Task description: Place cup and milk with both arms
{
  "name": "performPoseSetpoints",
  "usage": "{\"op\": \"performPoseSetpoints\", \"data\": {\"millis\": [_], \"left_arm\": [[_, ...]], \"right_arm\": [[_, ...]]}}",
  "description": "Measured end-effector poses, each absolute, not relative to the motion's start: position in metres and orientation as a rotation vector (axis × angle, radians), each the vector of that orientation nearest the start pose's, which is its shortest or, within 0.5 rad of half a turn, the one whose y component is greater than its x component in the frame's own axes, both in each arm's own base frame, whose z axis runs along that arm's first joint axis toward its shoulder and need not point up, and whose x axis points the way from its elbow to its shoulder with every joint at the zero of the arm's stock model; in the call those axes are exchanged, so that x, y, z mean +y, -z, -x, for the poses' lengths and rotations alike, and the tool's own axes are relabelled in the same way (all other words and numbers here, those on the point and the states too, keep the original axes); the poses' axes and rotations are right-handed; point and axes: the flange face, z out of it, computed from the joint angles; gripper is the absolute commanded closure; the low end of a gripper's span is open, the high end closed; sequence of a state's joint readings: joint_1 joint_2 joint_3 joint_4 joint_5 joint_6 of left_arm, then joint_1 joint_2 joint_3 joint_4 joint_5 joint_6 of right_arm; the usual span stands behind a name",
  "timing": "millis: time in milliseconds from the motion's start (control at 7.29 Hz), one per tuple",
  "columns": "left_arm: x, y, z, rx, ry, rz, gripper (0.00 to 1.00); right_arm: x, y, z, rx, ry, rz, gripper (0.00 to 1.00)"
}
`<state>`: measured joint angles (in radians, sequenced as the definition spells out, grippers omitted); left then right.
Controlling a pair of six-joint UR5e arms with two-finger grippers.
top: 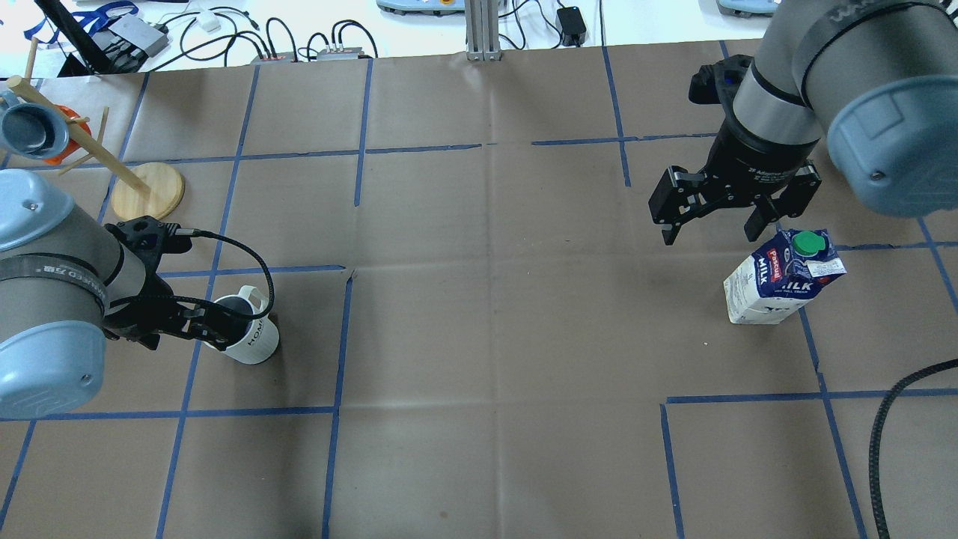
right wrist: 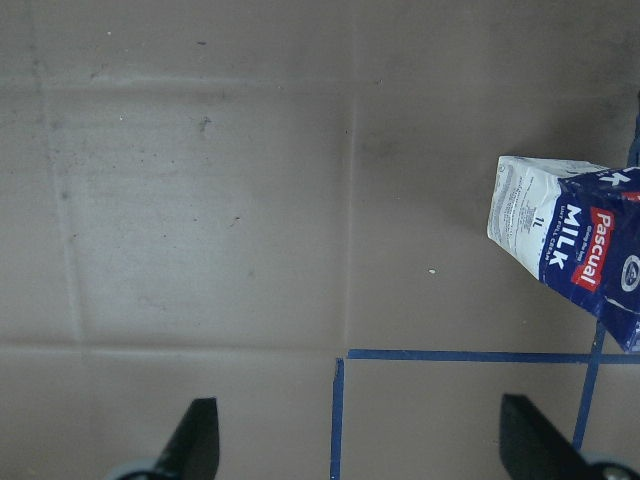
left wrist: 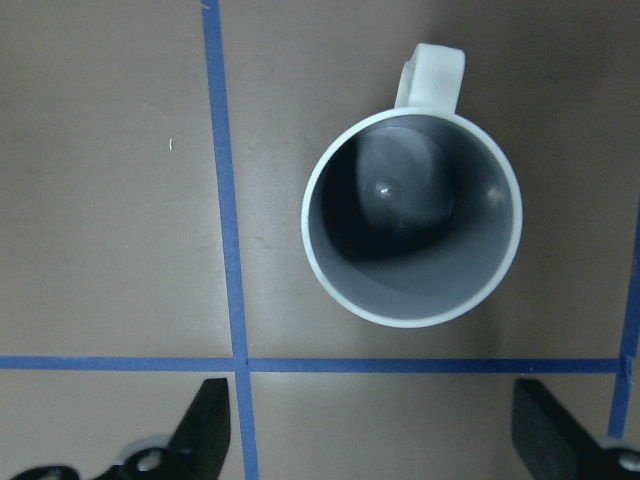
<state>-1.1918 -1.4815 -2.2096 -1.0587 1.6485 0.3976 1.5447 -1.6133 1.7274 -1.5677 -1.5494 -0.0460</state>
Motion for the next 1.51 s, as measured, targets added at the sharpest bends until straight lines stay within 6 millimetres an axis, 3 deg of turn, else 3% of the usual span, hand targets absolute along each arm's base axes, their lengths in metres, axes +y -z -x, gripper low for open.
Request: {"op": "performPoseSetpoints", "data": {"millis": [275, 686, 1098, 1235, 1510], "left_arm": [[-0.423, -0.27, -0.04, 3.07, -0.06, -0.027, 0.0], [-0.426, -0.259, -0.048, 3.082, -0.075, -0.064, 0.03], [-0.431, -0.243, -0.046, 3.133, -0.067, -0.11, 0.35], [-0.432, -0.239, -0.046, 3.138, -0.074, -0.108, 0.55], [-0.434, -0.235, -0.047, 3.144, -0.083, -0.088, 0.82]], "right_arm": [[-0.462, -0.432, -0.123, 3.111, -0.181, 0.029, 0.0], [-0.463, -0.432, -0.123, 3.11, -0.182, 0.03, 0.0], [-0.463, -0.431, -0.123, 3.11, -0.183, 0.031, 0.0], [-0.463, -0.431, -0.123, 3.11, -0.183, 0.031, 0.0], [-0.463, -0.431, -0.123, 3.111, -0.183, 0.032, 0.0]]}}
